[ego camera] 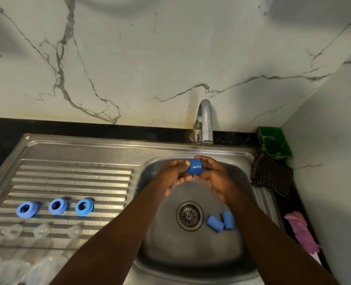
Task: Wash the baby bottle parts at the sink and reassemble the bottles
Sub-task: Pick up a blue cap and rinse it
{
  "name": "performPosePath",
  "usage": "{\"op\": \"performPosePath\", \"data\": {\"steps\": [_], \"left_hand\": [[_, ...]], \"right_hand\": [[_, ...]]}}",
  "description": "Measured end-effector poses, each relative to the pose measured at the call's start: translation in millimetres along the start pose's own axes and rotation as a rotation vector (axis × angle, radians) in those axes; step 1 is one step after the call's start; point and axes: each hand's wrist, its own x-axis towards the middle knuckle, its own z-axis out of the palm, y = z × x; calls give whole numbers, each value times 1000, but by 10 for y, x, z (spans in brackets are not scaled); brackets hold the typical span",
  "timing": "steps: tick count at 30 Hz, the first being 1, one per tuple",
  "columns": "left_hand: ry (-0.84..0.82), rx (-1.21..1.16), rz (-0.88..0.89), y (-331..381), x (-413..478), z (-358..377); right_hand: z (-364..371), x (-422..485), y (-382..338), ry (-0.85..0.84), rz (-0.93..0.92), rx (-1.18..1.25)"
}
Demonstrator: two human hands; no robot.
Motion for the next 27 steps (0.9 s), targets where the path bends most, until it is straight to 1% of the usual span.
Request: {"op": "performPosePath", "data": {"steps": [4, 6, 8, 11, 14, 15, 17, 19, 21, 24, 26, 27], "left_hand": [[-32, 41, 108, 60, 33, 46], [-50, 85, 172, 66, 33, 68], [-32, 117, 219, 49, 25, 73], [-1, 119, 225, 11, 1, 49], [9, 104, 185, -15, -13, 11], [9, 89, 164, -26, -11, 10], [5, 35, 65, -58, 17, 9], [-17, 0, -34, -89, 24, 18], [-25, 31, -63, -97, 18, 37], [12, 136, -82, -89, -2, 98], [34, 197, -91, -84, -6, 111], [30, 192, -92, -87, 1, 113]], "right_hand": [[7, 32, -60, 72, 54, 175], [10, 34, -77, 112, 69, 207], [25, 13, -80, 118, 108, 212], [20, -23, -39, 68, 176, 188], [-2, -19, -3, 68, 153, 145], [-12, -13, 6, 75, 137, 122], [-19, -16, -1, 79, 70, 25], [8, -45, -50, 76, -23, -187], [69, -66, -104, 73, -83, -345], [135, -62, -135, 126, -149, -422], [149, -29, -115, 105, -173, -499], [149, -19, -100, 93, -174, -532]]}}
